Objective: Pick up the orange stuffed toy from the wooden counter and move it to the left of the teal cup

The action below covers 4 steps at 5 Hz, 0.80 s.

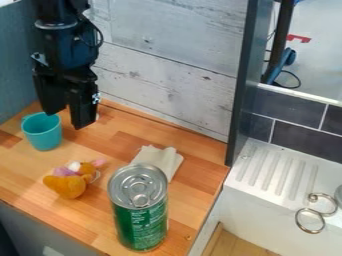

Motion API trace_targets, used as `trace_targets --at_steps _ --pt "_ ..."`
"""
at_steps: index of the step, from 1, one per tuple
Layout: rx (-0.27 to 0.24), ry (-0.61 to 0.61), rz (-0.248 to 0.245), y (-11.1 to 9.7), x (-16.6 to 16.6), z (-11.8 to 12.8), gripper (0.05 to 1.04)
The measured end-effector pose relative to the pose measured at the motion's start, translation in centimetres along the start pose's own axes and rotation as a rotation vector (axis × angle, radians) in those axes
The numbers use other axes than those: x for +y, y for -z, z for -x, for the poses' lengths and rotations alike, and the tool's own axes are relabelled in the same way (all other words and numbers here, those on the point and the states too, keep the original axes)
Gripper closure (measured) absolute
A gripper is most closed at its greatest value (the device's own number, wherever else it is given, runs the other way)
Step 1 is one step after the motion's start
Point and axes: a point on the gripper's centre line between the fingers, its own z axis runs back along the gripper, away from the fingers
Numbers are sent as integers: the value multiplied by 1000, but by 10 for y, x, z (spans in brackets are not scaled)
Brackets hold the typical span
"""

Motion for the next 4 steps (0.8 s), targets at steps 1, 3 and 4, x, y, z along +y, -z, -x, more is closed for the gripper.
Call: trace_targets --at_steps 1,3,4 --pt "27 8 15 8 -1 1 83" --pt "15 31 41 33 7 -3 83" --pt "45 15 44 52 10 -6 83"
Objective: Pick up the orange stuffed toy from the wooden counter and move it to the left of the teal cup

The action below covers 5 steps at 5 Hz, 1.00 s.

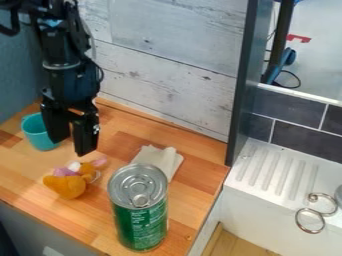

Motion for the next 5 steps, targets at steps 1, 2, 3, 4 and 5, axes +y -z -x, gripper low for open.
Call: trace_targets --at_steps 1,2,3,4,5 --pt "100 9 19 29 -3 -1 83" --pt "123 17 27 43 -3 -4 83" --pt "173 5 50 63 -4 -3 83" --pt "206 -26 41 71 -1 -2 140" --pt "221 -55 18 73 3 -2 374"
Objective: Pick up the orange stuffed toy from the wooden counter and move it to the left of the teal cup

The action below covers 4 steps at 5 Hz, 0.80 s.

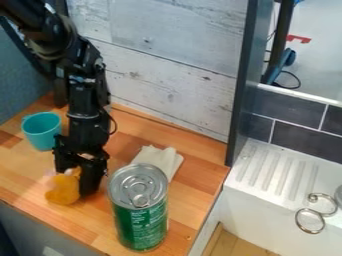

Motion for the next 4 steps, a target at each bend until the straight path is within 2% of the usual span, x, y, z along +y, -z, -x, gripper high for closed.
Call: trace_targets --at_steps 1,2,4 --pt "-25 -12 -8 -10 -3 10 481" --pt "-124 -58 -45 -56 5 30 487" --pt "-37 -330 -86 -55 78 76 487"
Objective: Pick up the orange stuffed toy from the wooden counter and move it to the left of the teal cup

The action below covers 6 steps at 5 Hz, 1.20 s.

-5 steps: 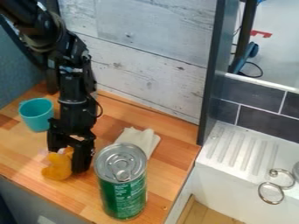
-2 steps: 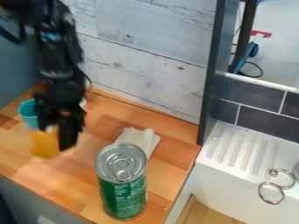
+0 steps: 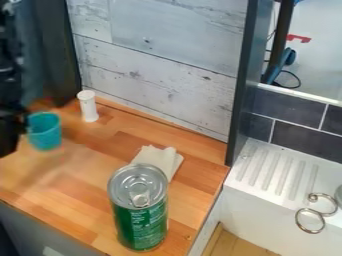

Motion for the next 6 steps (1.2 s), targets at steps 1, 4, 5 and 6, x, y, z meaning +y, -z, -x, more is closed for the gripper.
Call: trace_targets --at_steps 1,4,5,6 --pt "8 -75 -8 16 31 -3 486" --pt "-63 -109 17 40 45 -45 487" --pt "-37 -113 39 53 44 -52 486" --pt "-11 -119 43 59 45 -55 486"
